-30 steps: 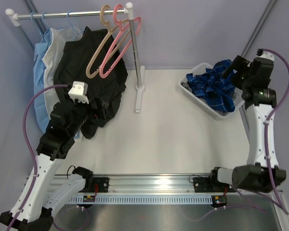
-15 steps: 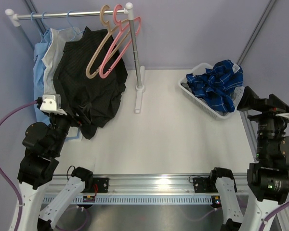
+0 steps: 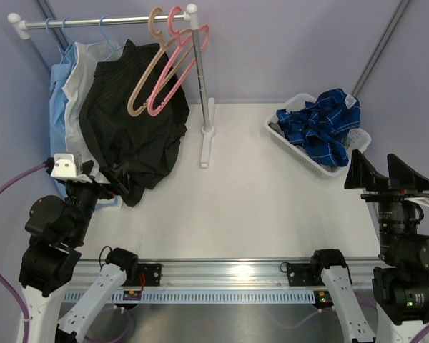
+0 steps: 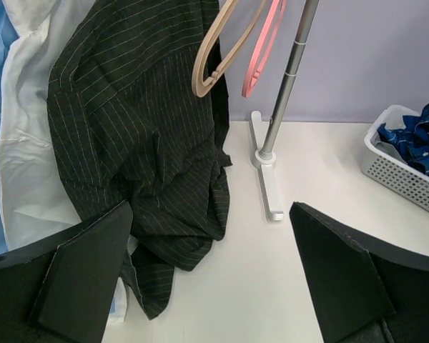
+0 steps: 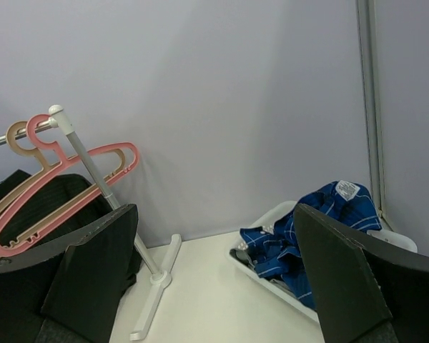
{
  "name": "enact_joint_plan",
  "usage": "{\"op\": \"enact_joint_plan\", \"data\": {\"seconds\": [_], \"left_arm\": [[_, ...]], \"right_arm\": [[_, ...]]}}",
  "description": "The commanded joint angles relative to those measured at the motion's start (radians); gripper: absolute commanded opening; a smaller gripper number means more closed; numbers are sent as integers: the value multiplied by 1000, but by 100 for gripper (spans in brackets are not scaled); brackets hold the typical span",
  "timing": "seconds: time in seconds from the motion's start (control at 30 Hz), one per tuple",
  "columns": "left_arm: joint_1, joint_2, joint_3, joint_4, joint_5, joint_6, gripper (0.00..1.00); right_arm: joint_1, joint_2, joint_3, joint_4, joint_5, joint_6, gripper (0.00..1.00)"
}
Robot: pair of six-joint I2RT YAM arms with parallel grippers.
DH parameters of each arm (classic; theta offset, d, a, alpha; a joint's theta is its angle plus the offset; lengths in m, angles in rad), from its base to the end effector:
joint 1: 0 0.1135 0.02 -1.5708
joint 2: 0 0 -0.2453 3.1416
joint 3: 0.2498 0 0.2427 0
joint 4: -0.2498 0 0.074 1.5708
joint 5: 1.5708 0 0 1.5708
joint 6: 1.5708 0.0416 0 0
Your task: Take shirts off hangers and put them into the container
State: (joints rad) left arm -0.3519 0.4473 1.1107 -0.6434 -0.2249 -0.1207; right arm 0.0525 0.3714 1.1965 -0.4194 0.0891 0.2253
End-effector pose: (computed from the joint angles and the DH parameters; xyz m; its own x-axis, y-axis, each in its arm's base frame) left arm 0.0611 -0.0126 0.4140 0.0034 -0.1263 -0.9920 0.1280 0.9839 -0.1248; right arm 0.0131 -0.0030 0.4615 0.3907 0.2434 -0.8878 -0.0594 0.9691 0.2395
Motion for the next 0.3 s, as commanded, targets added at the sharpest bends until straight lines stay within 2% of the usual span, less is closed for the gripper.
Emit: {"op": "enact_joint_plan", "data": {"seconds": [0.0, 0.27], "left_arm": [[5, -10, 8, -5, -18, 7, 99], [5, -15, -3, -7, -16, 4, 99]], "right_arm": [[12, 18, 11, 28, 14, -21, 99], [14, 23, -1, 40, 9, -23, 100]]}}
